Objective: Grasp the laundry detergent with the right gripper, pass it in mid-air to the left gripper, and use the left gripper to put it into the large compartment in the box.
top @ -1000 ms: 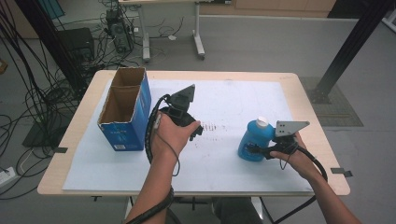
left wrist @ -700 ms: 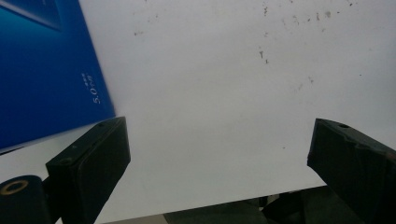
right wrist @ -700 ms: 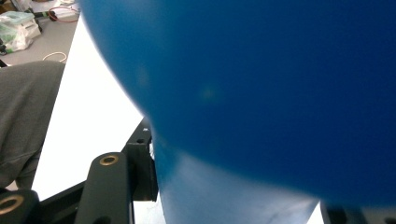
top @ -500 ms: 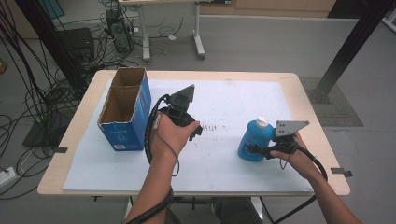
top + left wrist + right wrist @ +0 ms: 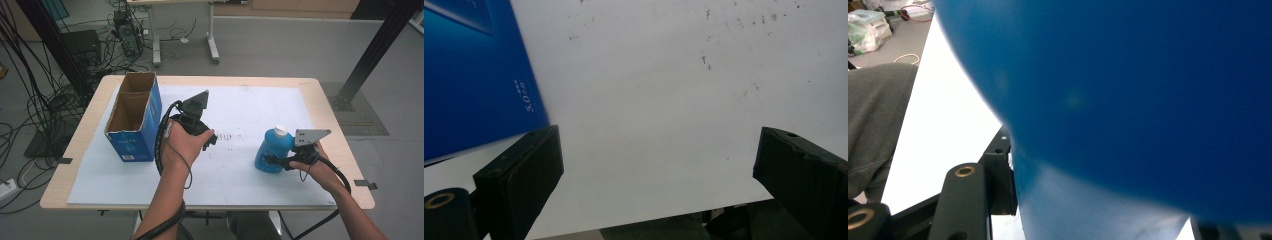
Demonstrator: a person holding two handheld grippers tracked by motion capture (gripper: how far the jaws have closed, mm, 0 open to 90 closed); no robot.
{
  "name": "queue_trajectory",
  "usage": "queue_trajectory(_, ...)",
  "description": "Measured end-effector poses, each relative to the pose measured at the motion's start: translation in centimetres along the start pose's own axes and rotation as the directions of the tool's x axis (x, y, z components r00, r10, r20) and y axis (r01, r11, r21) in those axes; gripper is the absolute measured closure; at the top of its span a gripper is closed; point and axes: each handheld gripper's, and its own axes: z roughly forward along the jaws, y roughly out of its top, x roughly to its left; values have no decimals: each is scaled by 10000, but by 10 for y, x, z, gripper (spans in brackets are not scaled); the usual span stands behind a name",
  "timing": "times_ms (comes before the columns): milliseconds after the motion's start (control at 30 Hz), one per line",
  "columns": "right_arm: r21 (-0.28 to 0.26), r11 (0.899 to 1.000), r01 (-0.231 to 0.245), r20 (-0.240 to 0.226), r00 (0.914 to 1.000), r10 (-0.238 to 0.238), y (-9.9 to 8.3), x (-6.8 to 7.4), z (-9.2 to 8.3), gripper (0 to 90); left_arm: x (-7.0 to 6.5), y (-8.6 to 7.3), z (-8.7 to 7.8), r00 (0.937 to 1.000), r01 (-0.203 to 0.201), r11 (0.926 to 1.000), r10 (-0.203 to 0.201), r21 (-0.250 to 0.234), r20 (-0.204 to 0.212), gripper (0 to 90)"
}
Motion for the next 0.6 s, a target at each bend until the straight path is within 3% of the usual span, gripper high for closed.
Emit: queue_trajectory(600,19,10000,60,-32,10000,-60,0,0,0,416,0,0,-1,10000,-3,10000,3,-1,-10,62)
